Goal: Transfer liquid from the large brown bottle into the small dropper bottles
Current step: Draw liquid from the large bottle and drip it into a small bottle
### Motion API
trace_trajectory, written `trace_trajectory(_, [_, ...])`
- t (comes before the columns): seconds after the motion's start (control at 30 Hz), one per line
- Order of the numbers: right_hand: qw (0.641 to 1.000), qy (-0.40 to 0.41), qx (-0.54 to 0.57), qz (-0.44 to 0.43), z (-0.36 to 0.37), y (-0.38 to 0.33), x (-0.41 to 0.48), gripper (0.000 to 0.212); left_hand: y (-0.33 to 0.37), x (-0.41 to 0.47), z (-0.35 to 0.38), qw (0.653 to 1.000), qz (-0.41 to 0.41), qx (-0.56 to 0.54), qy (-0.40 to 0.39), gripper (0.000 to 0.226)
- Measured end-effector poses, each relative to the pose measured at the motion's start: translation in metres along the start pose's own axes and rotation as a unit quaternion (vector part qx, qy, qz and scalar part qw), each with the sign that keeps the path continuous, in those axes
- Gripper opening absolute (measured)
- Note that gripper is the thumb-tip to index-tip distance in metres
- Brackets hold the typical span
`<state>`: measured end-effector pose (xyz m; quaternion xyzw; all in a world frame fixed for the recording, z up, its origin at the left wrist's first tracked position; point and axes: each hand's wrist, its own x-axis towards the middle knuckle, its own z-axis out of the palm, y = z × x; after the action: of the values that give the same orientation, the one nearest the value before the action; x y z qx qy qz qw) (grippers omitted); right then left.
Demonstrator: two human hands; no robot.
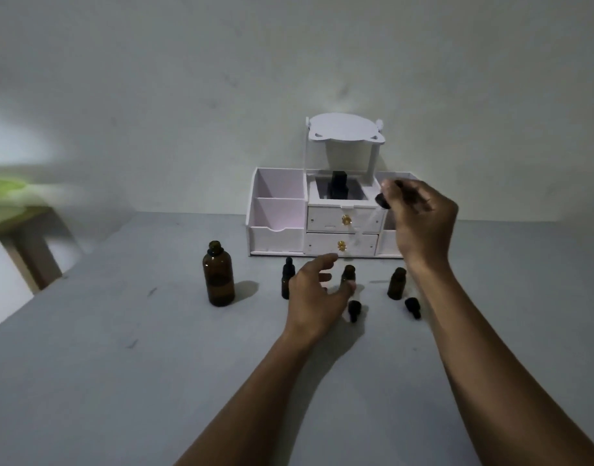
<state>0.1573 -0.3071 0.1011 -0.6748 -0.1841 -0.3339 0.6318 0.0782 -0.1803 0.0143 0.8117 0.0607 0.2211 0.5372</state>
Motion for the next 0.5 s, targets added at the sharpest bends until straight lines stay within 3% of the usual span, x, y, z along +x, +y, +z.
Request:
trace_trajectory(0.1, [0.998, 0.002, 0.060, 0.015, 0.009, -0.012, 0.002, 0.023, 0.013, -0.014, -0.031, 0.996, 0.071, -0.014, 0.051, 0.045])
trace_trajectory(0.2, [0.996, -0.031, 0.087, 0.017, 0.027, -0.031, -0.001, 0.021, 0.016, -0.018, -0.075, 0.976, 0.131, -0.029, 0.173, 0.025])
trace_trajectory(0.33, [0.983, -0.083, 0.161, 0.023, 0.060, -0.052, -0.007, 0.013, -0.004, -0.005, -0.135, 0.940, 0.106, -0.071, 0.317, 0.016])
trace_trajectory(0.4, [0.976, -0.112, 0.183, 0.031, 0.077, -0.060, -0.013, 0.012, -0.022, 0.005, -0.157, 0.945, 0.070, -0.080, 0.308, 0.021])
trace_trajectory(0.5, [0.964, -0.136, 0.218, 0.064, 0.102, -0.067, -0.023, 0.009, -0.048, 0.013, -0.174, 0.965, 0.027, -0.116, 0.232, 0.044])
